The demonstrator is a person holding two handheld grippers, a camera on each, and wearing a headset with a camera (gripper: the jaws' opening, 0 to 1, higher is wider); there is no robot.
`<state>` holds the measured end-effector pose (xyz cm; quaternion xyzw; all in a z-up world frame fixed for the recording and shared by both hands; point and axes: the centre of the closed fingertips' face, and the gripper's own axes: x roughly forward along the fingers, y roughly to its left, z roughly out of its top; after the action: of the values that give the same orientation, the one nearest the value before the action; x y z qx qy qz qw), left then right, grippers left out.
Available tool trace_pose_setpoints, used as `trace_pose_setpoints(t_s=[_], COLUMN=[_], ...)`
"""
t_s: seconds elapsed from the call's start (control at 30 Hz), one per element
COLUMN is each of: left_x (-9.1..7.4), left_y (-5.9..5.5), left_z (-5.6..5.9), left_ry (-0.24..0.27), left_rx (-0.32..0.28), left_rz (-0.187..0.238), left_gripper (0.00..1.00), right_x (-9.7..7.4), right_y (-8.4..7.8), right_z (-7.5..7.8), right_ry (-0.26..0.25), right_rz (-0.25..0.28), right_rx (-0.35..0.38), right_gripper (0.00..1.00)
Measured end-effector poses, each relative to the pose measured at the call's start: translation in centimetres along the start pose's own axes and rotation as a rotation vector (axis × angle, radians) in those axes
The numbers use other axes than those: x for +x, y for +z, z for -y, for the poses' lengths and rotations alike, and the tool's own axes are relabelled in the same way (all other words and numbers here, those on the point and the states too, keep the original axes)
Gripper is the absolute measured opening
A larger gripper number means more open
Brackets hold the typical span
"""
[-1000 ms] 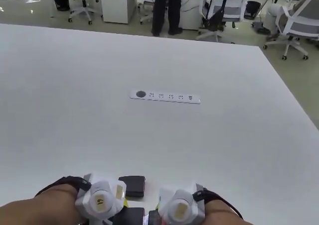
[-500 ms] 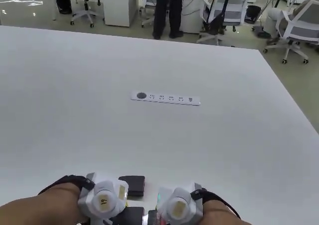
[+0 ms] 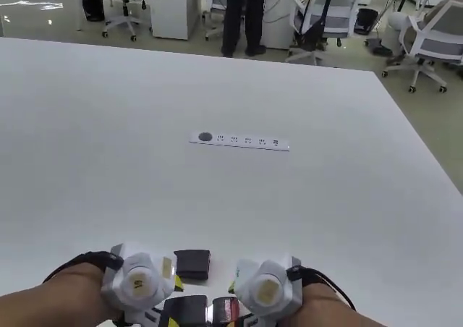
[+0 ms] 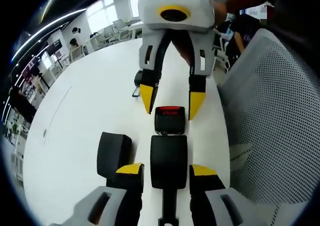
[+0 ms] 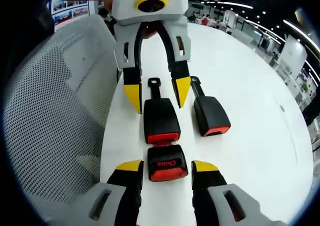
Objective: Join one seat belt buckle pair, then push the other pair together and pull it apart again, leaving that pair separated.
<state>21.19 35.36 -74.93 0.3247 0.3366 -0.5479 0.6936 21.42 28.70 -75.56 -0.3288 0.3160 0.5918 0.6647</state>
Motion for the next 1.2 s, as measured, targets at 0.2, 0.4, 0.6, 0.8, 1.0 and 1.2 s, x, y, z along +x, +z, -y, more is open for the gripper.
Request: trace_pose_setpoints(t_s=[0.2,0.4,0.6,0.8,1.0,1.2], left_x=[-1.5,-1.5,-1.2,-0.5,0.2,0.9], left_y=[0.6,0.6,0.6,0.4,0.4,0.0], left_z=[-1.7,-3.3,-5.0,-6.1,-7.3,-8.7], left_ry=[0.047,0.075,0.093,0.076,0.065,0.058], left_rx=[-0.031,-0.044,-0.049,-0.025,0.008,0.024], left_rz=[0.025,0.021,0.019,-0.006,-0.033,-0.063], left_gripper=[0.38,0.4,0.43,0.45,0.46,0.46], right_x=[-1.6,-2.8,-3.7,-4.9,-4.9,-5.5], right_y=[0.4,-0.7,-2.5,-4.4,-7.1,-8.5], right_z=[1.0,2.9,4.7,6.2,7.1,7.7], right_ry=[-0.026,-0.056,-0.081,-0.112,-0.127,-0.13], right_rz=[0.026,0.014,-0.008,-0.033,-0.078,-0.096], right_rx=[0.002,0.01,0.011,0.04,0.043,0.06], right_gripper=[0.35,0.34,0.32,0.33,0.34,0.38])
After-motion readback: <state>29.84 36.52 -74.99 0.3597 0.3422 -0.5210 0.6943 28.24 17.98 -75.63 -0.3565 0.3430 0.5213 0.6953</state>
